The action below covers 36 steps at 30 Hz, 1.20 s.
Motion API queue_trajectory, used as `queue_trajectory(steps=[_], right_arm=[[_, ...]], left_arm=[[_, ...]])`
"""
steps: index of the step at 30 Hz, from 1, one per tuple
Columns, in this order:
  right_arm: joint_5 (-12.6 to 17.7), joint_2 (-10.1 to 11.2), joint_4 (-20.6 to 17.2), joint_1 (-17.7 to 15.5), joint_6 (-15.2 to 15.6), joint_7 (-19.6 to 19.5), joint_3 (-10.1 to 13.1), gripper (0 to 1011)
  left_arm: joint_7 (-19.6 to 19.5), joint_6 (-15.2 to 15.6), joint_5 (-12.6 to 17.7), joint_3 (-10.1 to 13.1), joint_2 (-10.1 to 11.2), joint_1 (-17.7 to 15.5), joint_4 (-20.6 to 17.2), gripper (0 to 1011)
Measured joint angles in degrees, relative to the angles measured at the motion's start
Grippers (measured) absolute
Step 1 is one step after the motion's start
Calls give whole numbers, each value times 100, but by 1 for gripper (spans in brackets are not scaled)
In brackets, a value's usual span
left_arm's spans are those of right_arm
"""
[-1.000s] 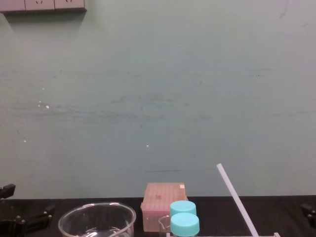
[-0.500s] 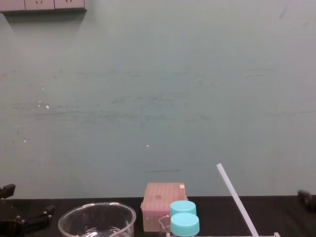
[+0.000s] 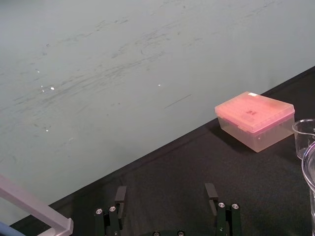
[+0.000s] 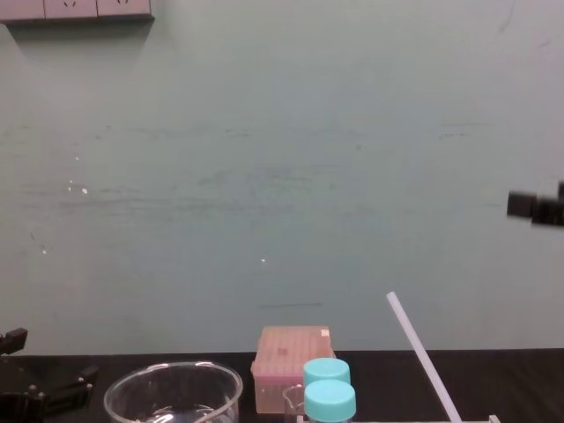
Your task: Pick up the stirring rod with one hand, then place it down.
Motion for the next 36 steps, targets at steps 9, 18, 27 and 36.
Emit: queue_trajectory(steps=[9,18,27,36], right_arm=[[656,562,-440,285,1086,841,-43,1002],[494,764,-504,776,1877,900,-695,1002],[285,616,-405,1125,2478,663,-1313,1002],[0,305,-60,1331,2663,427,-1765,1002]], left_arm=[[0,0,0,0,0,0,0,1005],[0,0,0,0,0,0,0,1005],[0,0,0,0,0,0,0,1005],[0,0,0,0,0,0,0,1005]])
